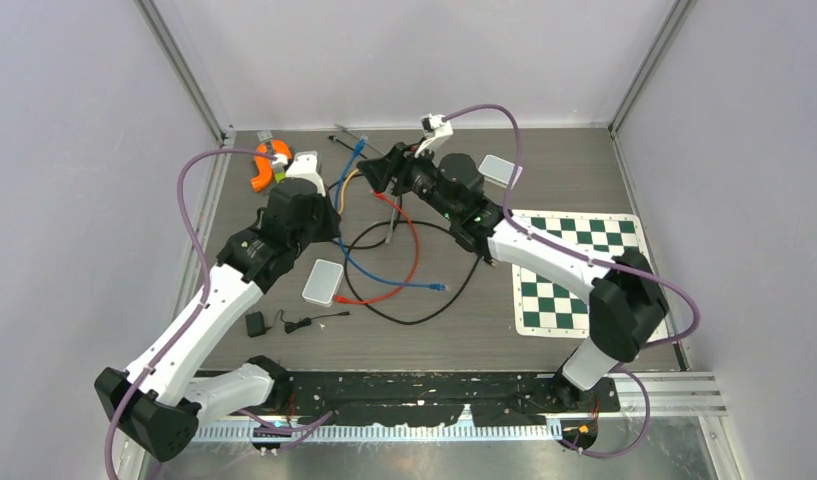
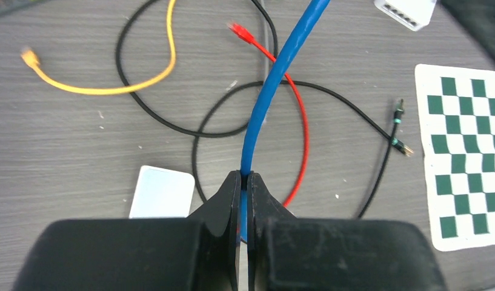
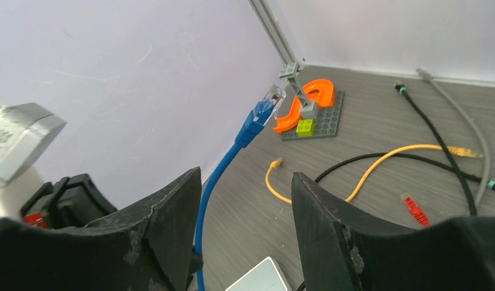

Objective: Insert the plug into the switch port
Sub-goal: Pick up the connector from the center of the board.

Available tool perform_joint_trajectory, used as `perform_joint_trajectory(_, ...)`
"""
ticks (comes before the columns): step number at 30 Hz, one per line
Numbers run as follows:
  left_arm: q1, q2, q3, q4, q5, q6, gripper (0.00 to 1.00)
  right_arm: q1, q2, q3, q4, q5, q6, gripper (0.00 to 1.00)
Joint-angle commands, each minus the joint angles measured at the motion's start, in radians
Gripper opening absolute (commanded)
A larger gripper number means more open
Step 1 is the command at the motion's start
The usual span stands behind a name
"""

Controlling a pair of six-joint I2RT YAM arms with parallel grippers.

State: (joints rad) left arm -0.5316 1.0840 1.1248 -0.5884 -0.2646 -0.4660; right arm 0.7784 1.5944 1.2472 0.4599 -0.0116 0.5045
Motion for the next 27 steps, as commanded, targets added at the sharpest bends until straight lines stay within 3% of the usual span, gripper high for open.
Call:
perform_joint_trajectory(1, 0.001, -0.064, -0.054, 0.103, 0.094, -0.076, 0.00, 0.016, 0.063, 0.075, 0.068, -0.076, 0.038, 0.62)
perform_joint_trajectory(8, 0.001, -0.117, -0.151, 0.183, 0.151, -0.098, 0.00, 0.031, 0.136, 0.110, 0.099, -0.155, 0.065, 0.54)
perform_joint_trajectory(10, 0.001, -0.135, -0.172, 0.208, 0.157, -0.105, 0.00, 0.033, 0.141, 0.103, 0.114, -0.176, 0.065, 0.41)
perform_joint_trajectory(13, 0.003, -0.140, -0.173, 0.211, 0.175, -0.123, 0.00, 0.034, 0.119, 0.067, 0.124, -0.195, 0.024, 0.10)
perform_joint_trajectory(14, 0.009, -0.137, -0.163, 0.198, 0.192, -0.125, 0.02, 0.032, 0.099, 0.056, 0.116, -0.203, 0.002, 0.08)
perform_joint_trajectory(19, 0.072, -0.145, -0.074, 0.056, 0.315, -0.134, 0.41, 0.011, -0.010, -0.022, 0.001, -0.294, -0.253, 0.05)
perform_joint_trajectory(27, 0.101, -0.150, 0.115, 0.008, 0.577, -0.054, 0.60, 0.008, -0.138, 0.006, -0.307, -0.346, -0.598, 0.05)
